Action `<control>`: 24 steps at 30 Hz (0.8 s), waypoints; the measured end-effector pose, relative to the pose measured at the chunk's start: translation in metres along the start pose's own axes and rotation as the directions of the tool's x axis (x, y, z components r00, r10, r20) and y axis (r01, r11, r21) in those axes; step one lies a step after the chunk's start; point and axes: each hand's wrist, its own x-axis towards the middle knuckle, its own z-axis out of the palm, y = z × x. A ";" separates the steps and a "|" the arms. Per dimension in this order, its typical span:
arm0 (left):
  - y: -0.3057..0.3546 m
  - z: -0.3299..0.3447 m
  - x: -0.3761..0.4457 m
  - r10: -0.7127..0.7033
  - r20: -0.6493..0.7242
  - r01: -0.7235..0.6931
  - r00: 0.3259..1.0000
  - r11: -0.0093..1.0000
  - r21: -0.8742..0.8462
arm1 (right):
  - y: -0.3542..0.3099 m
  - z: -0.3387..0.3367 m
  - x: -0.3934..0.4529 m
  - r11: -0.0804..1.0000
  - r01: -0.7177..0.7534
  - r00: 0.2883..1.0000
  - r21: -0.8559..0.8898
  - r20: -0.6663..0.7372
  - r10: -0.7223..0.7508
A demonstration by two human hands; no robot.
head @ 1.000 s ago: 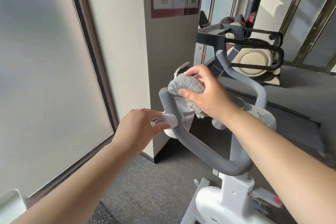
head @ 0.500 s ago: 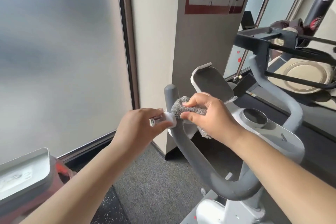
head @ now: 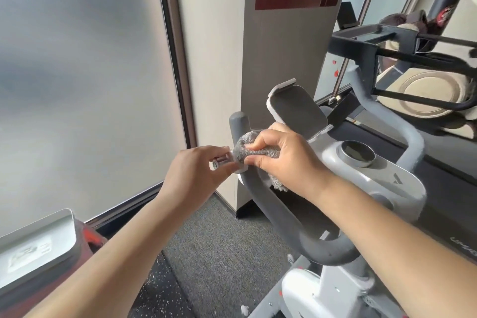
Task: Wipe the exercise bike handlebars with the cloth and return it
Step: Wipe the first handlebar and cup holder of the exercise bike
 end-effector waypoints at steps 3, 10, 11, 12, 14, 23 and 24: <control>-0.001 -0.001 -0.001 0.037 0.020 -0.038 0.999 0.998 0.041 | 0.009 0.004 -0.027 0.998 -0.043 0.998 -0.048 0.049 0.045; -0.007 -0.001 -0.001 0.099 0.074 -0.106 0.992 0.990 0.097 | -0.008 -0.016 -0.023 0.993 -0.114 0.993 -0.011 -0.008 0.114; -0.008 0.000 -0.001 0.109 0.071 -0.116 0.991 0.989 0.091 | -0.011 -0.014 -0.019 0.995 -0.092 0.994 -0.033 -0.058 0.090; -0.009 0.001 -0.002 0.114 0.063 -0.119 0.992 0.989 0.083 | -0.011 -0.010 -0.015 0.995 -0.081 0.993 -0.057 -0.094 0.076; -0.010 0.003 -0.003 0.113 0.048 -0.117 0.992 0.990 0.077 | -0.009 0.000 -0.016 0.991 -0.098 0.987 -0.093 -0.135 0.085; -0.006 0.006 -0.005 0.114 0.044 -0.118 0.993 0.986 0.115 | -0.004 -0.025 -0.056 0.948 -0.170 0.955 -0.270 0.192 0.226; -0.004 0.006 -0.006 0.109 0.039 -0.112 0.993 0.987 0.115 | -0.007 -0.030 -0.054 0.945 -0.173 0.946 -0.278 0.220 0.238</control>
